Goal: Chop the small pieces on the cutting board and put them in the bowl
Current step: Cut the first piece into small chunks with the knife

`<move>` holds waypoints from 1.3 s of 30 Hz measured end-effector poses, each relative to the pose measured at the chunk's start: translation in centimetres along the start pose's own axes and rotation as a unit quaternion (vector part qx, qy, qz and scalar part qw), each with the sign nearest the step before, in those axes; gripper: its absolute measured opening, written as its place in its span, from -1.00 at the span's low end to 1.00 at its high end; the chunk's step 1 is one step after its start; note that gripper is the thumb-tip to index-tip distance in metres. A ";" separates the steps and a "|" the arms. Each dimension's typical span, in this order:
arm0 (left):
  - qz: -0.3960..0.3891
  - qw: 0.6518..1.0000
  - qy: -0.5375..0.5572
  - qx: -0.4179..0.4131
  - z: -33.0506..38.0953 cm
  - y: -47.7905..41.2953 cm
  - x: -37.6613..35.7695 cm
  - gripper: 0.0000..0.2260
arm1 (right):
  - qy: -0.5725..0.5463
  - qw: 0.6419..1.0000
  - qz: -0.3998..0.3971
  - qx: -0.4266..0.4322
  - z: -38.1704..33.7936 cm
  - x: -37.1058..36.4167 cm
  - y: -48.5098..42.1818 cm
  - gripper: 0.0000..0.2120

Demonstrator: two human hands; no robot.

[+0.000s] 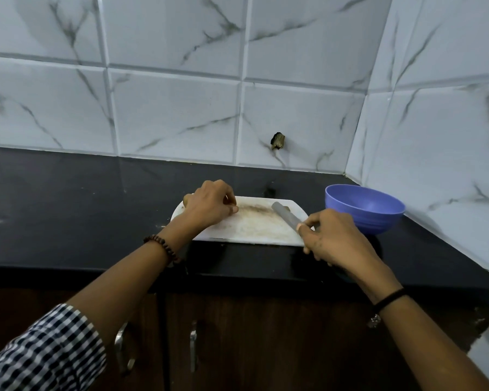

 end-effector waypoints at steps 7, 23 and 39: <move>0.016 0.999 0.037 -0.013 1.9 0.4 -0.1 -0.82 | -0.181 0.969 -0.147 -0.080 0.0 0.1 1.1 -0.76; -0.007 0.992 0.124 -0.010 1.7 0.0 -0.7 -0.89 | -0.178 0.980 -0.085 -0.031 -0.9 0.0 1.7 -0.78; 0.010 0.994 0.088 0.061 1.8 -0.1 -0.1 -0.90 | -0.149 0.988 -0.039 0.031 -3.2 -2.1 1.3 -0.84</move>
Point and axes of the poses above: each hand's wrist, its own y-axis away from the middle knuckle, its own x-axis out of the back of the hand, z = x × y, the point moved 4 cm from there along -y, towards the middle knuckle, and after that the axes turned 10 degrees about -x, right-handed, at the moved point
